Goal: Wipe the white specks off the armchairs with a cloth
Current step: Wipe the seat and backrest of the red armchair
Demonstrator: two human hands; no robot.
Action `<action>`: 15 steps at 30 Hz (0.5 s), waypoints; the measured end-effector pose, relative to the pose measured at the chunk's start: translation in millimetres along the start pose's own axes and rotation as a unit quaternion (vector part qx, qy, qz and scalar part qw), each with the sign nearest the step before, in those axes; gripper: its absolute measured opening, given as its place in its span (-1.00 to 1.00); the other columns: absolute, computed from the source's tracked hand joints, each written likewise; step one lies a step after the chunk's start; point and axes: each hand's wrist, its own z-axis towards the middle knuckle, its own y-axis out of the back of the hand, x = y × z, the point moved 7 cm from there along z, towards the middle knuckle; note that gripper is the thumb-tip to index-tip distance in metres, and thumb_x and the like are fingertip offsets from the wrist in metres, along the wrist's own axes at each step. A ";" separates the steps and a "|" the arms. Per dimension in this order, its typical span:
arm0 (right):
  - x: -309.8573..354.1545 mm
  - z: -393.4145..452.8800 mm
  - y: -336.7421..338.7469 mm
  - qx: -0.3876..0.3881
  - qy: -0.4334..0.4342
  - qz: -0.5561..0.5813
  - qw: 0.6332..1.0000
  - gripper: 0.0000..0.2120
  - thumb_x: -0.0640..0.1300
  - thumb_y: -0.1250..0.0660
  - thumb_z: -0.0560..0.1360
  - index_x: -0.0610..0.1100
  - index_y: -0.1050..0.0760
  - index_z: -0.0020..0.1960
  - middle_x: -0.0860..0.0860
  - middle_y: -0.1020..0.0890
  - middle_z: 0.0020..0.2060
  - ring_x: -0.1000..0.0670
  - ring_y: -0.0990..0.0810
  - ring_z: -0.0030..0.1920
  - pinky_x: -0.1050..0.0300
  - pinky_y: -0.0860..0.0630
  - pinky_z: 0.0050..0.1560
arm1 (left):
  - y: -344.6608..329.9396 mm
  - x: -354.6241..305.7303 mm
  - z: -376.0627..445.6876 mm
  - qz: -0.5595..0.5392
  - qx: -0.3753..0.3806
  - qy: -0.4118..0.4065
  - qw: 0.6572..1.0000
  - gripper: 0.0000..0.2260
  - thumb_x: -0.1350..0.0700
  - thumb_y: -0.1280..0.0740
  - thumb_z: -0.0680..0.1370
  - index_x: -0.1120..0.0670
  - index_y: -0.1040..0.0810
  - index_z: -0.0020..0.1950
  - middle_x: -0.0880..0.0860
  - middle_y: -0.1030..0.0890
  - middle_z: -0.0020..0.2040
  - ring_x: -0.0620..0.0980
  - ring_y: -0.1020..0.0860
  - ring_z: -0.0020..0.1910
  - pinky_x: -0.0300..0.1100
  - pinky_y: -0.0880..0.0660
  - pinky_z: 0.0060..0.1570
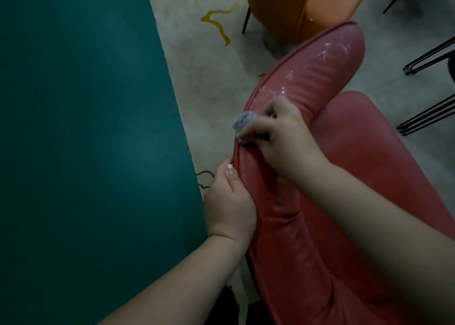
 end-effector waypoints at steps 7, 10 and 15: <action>-26.5 8.0 7.0 -0.078 -0.060 0.035 0.995 -0.69 -0.07 -0.37 0.49 0.11 -0.56 0.22 -0.04 -0.36 -0.05 -0.06 -0.44 0.01 0.00 -0.44 0.14 | -10.9 -19.0 35.0 0.057 0.064 0.016 0.996 -0.68 0.01 0.00 0.67 0.02 -0.49 0.25 0.12 -0.60 0.11 0.18 -0.52 0.10 -0.11 -0.35 -0.06; -44.3 -1.8 13.1 -0.108 -0.093 0.068 0.988 -0.55 -0.08 -0.27 0.57 0.11 -0.33 0.43 -0.05 -0.34 -0.08 -0.01 -0.43 -0.06 0.13 -0.40 0.19 | -26.7 -38.0 63.8 0.103 0.077 0.006 0.992 -0.67 -0.01 0.01 0.67 -0.01 -0.44 0.31 0.14 -0.58 0.16 0.21 -0.51 0.13 -0.09 -0.33 -0.04; -79.0 4.1 29.1 -0.195 -0.189 0.088 0.958 -0.45 -0.15 -0.29 0.55 0.02 -0.23 0.49 -0.02 -0.35 -0.01 0.06 -0.39 -0.05 0.29 -0.31 0.12 | -40.6 -49.5 81.7 0.157 0.041 -0.018 0.987 -0.65 -0.03 0.01 0.67 -0.09 -0.37 0.41 0.13 -0.58 0.21 0.21 -0.52 0.16 -0.08 -0.35 -0.01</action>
